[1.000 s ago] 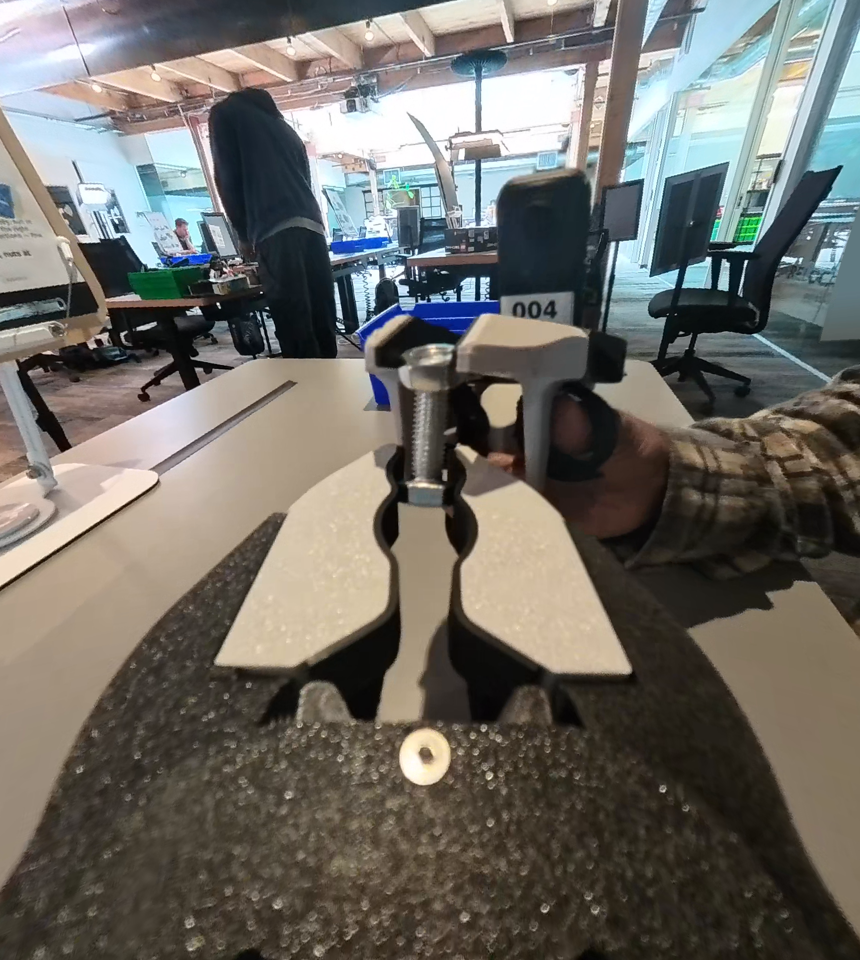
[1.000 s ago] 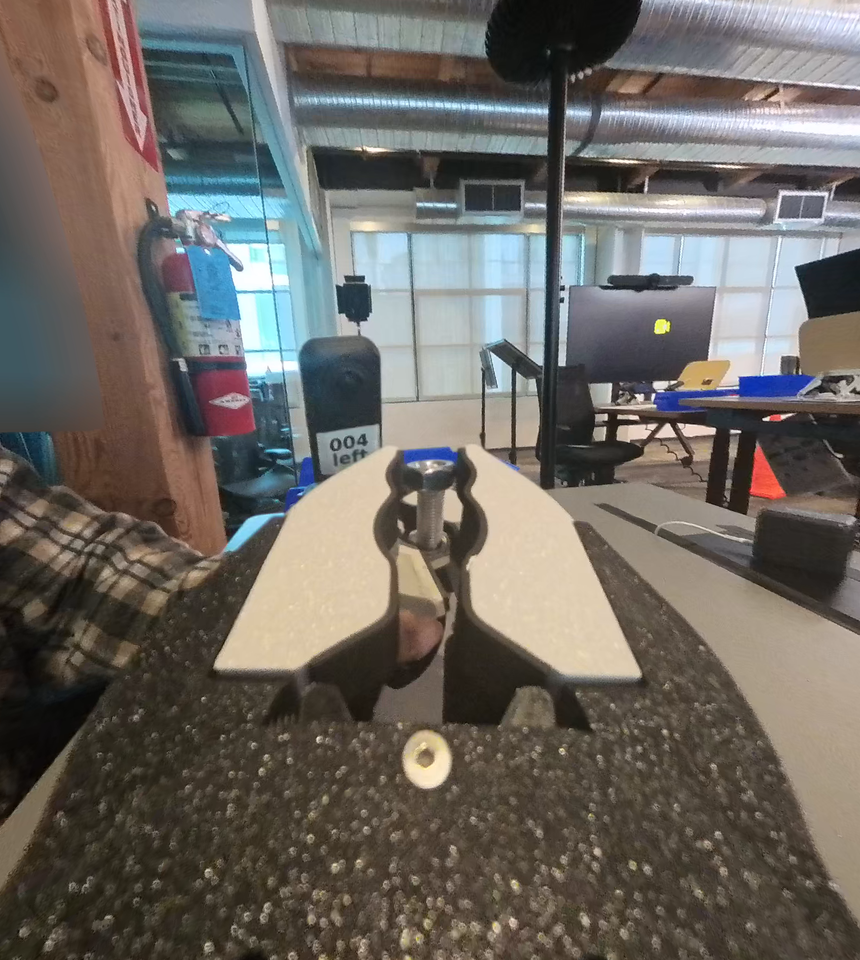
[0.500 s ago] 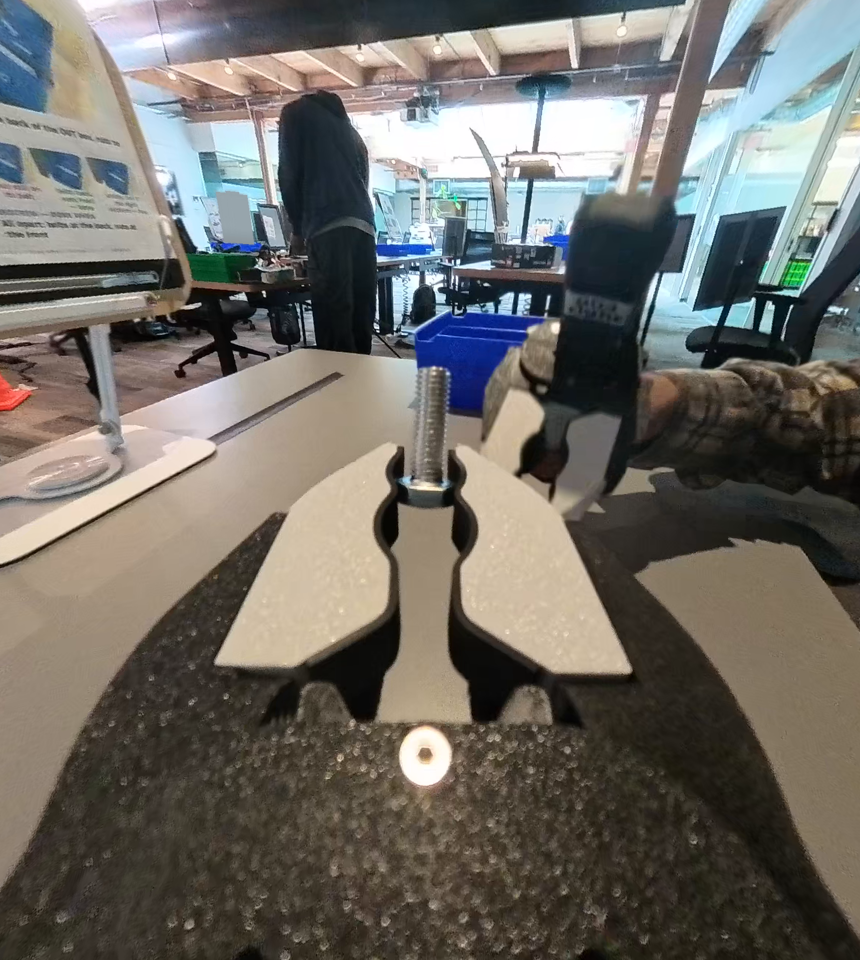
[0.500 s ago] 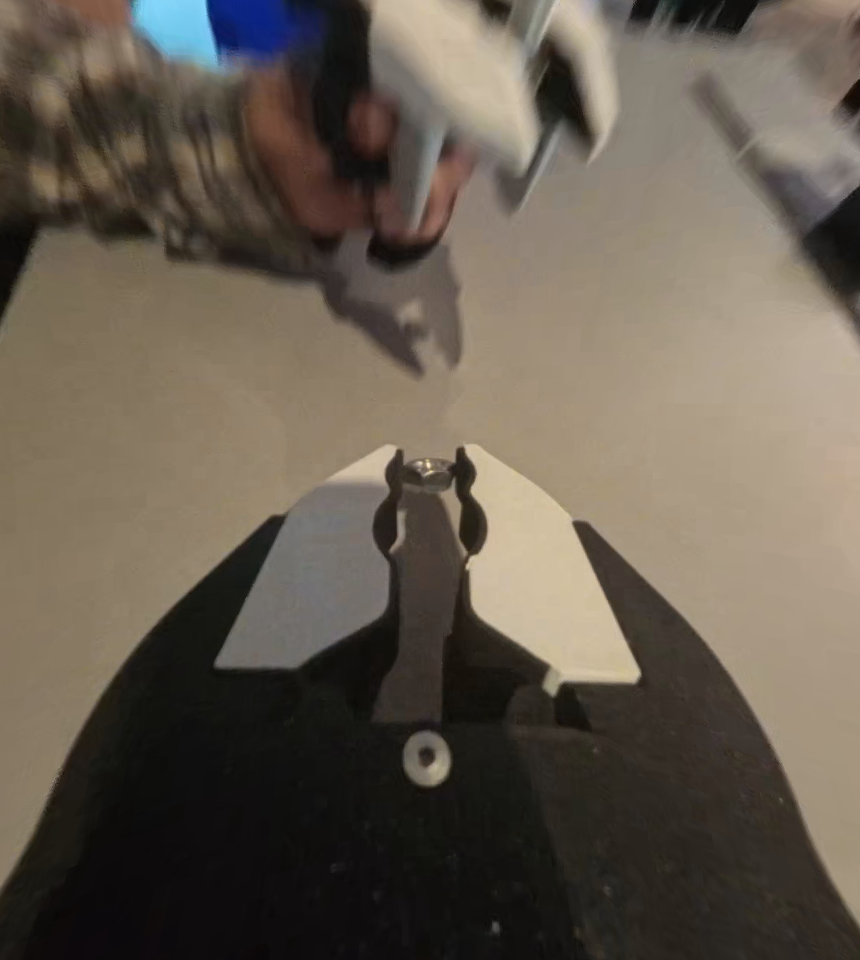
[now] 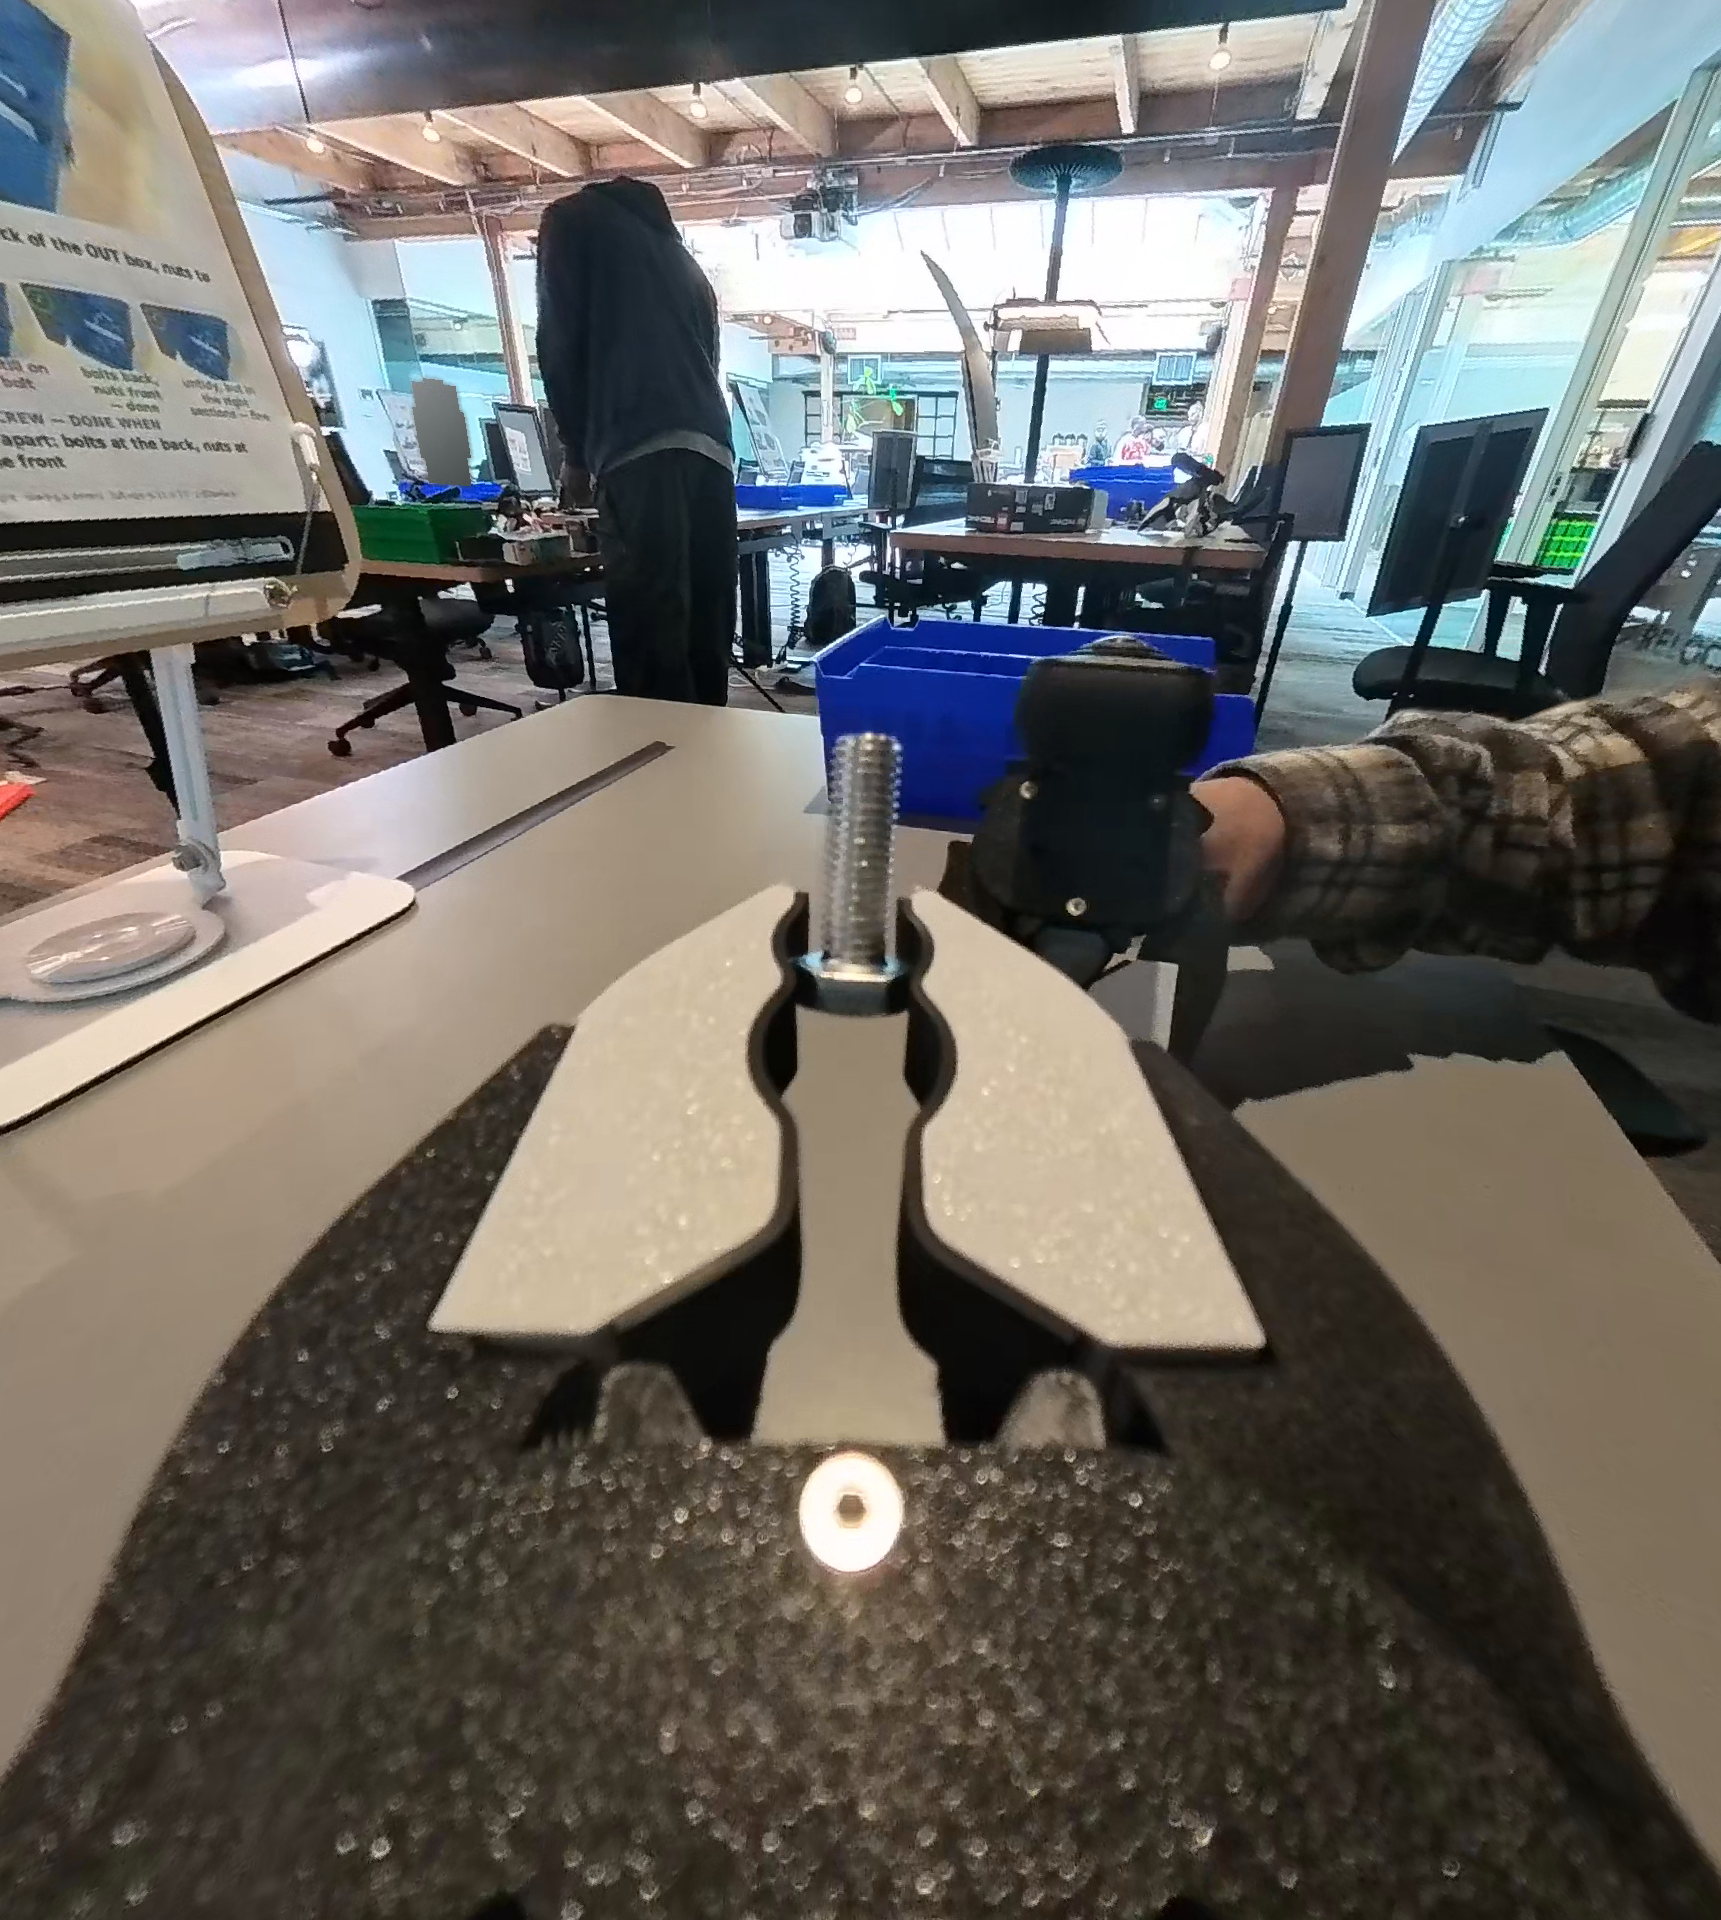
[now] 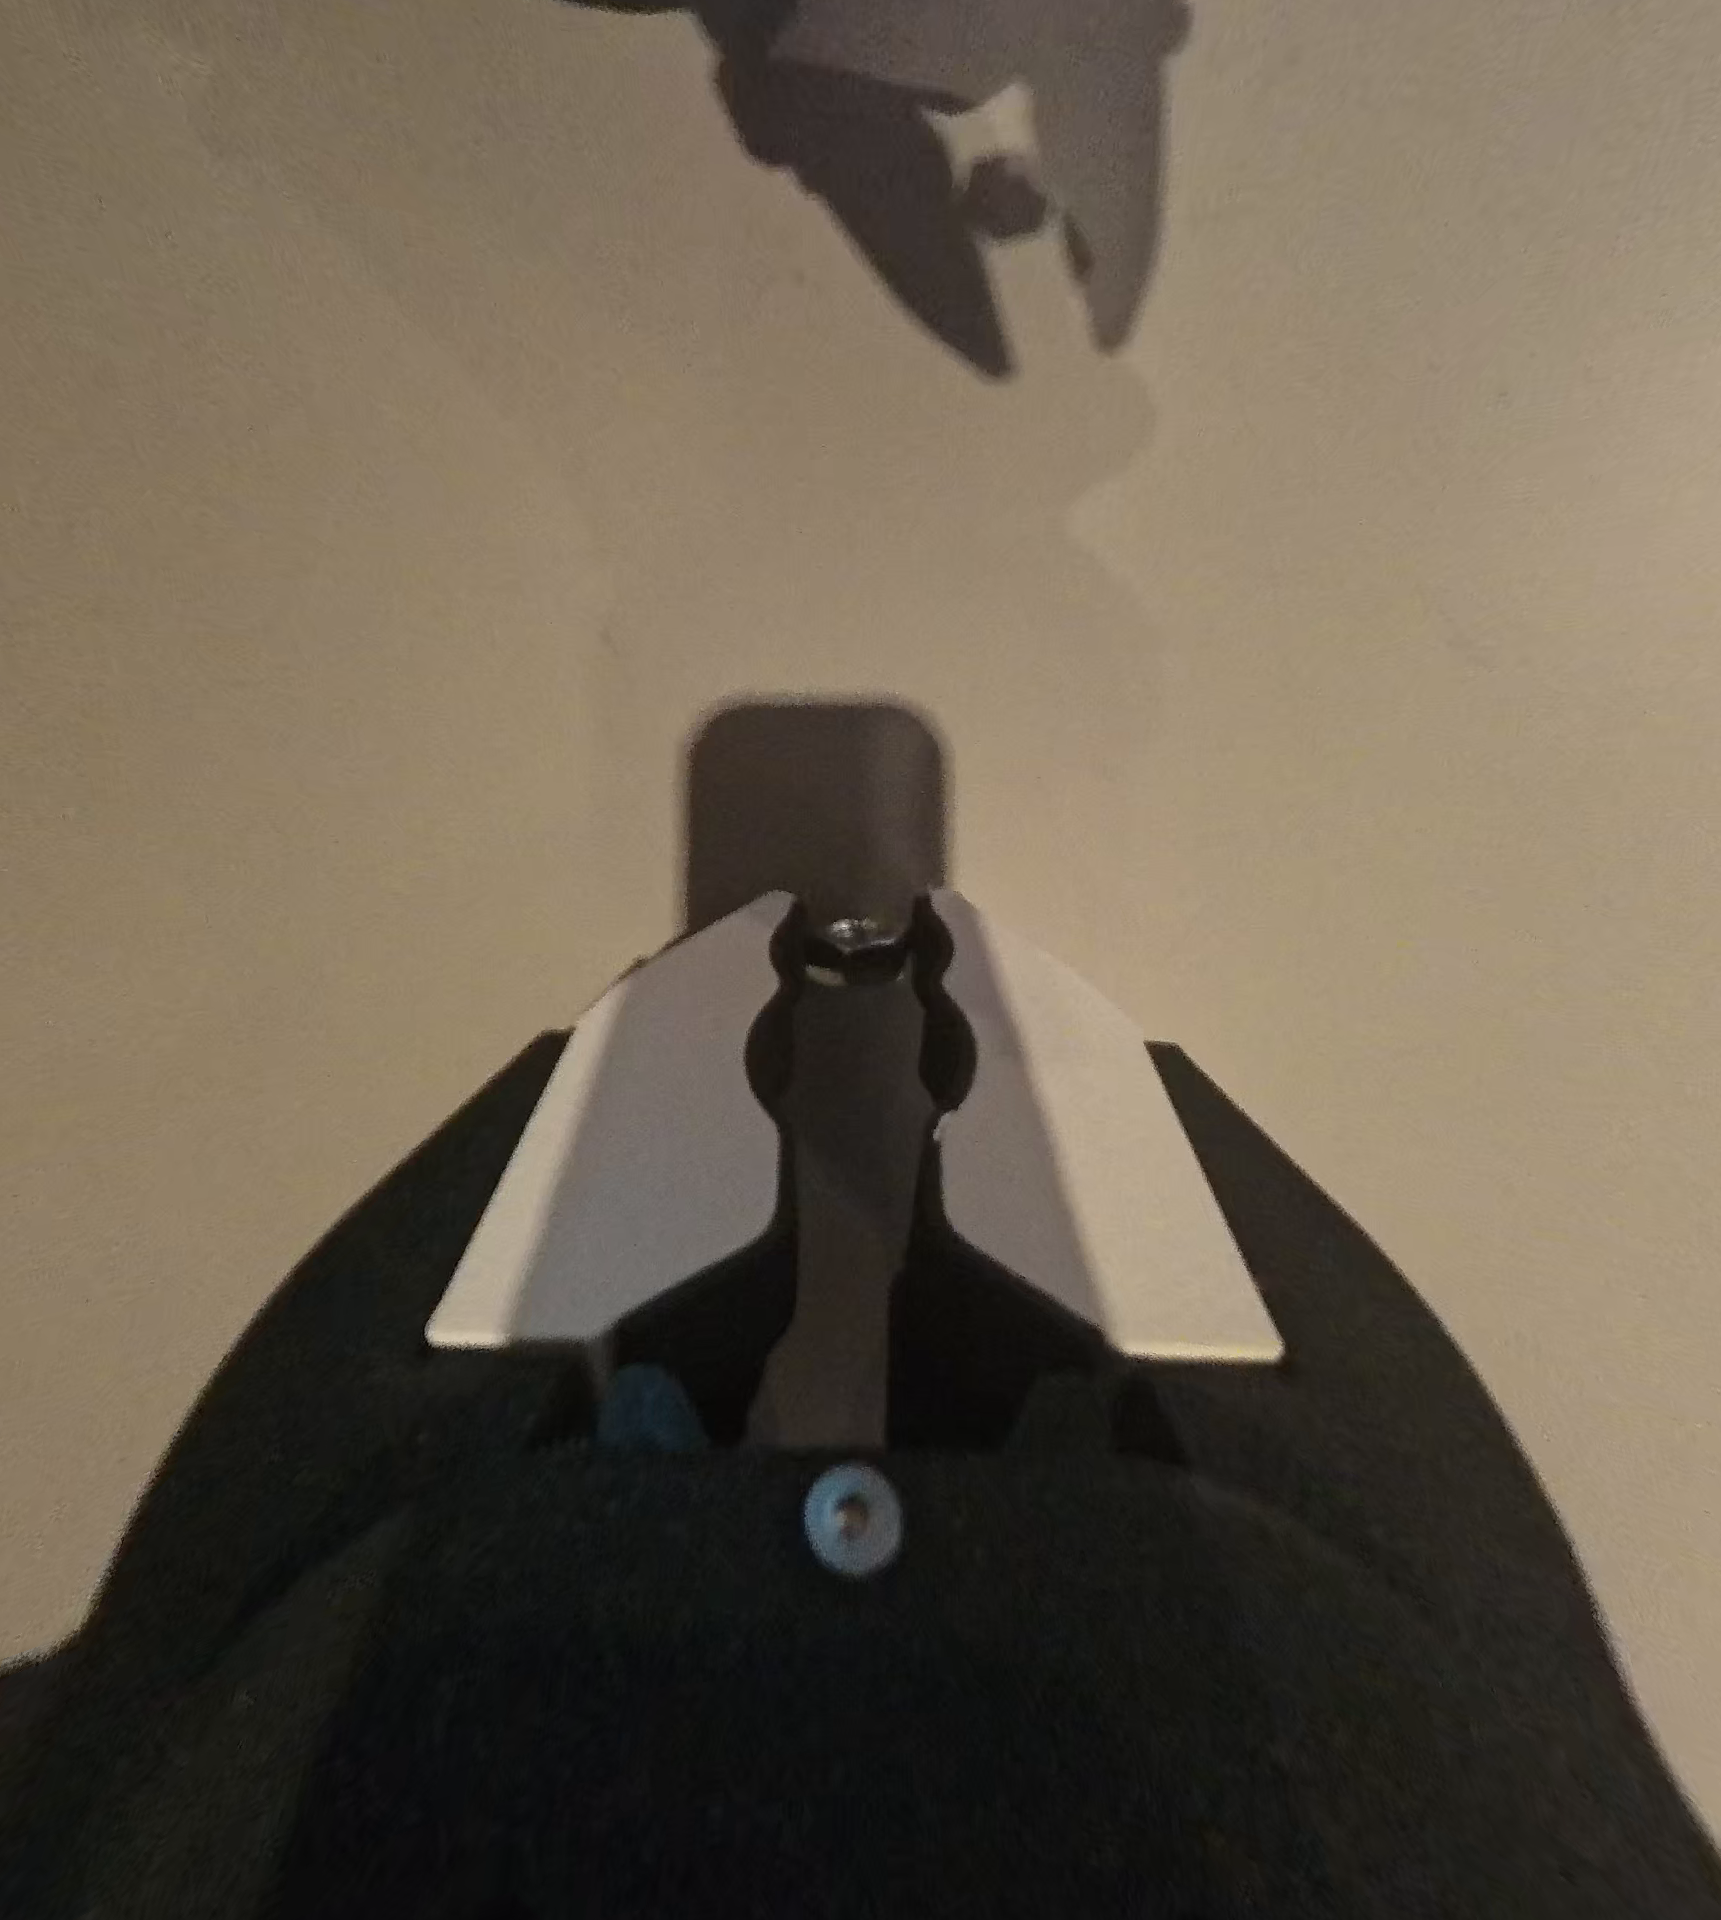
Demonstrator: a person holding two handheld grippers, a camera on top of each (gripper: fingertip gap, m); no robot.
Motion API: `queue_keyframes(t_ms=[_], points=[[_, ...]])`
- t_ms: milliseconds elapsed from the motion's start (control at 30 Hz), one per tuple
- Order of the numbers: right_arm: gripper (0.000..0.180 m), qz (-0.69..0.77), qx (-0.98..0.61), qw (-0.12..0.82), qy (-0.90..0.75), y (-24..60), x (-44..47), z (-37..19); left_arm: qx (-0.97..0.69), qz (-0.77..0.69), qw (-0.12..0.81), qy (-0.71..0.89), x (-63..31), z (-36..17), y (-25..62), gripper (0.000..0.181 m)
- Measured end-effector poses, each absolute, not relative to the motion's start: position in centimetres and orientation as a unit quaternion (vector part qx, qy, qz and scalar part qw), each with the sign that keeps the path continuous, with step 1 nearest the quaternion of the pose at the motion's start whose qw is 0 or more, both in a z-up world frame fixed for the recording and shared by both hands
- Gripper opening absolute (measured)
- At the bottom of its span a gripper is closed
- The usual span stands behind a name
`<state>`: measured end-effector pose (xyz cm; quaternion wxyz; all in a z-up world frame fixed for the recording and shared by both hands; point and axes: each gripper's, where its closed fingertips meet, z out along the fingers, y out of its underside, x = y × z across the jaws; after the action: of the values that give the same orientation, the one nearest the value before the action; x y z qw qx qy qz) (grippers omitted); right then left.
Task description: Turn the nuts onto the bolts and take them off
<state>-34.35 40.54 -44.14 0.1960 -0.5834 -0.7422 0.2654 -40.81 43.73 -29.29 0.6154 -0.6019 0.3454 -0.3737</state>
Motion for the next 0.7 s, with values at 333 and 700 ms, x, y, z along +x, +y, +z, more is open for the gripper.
queue_keyframes(t_ms=[333, 700], points=[[0.027, 0.28, -0.586, 0.203, -0.733, 40.7, -34.0, -44.1, -0.603, -0.375, 0.61, 0.351, -40.4, -29.5, 43.5, 0.015], [0.021, 0.459, -0.542, 0.466, -0.527, 43.1, -37.1, -26.7, -0.602, -0.386, 0.603, 0.355, -39.5, -29.9, 43.1, 0.015]])
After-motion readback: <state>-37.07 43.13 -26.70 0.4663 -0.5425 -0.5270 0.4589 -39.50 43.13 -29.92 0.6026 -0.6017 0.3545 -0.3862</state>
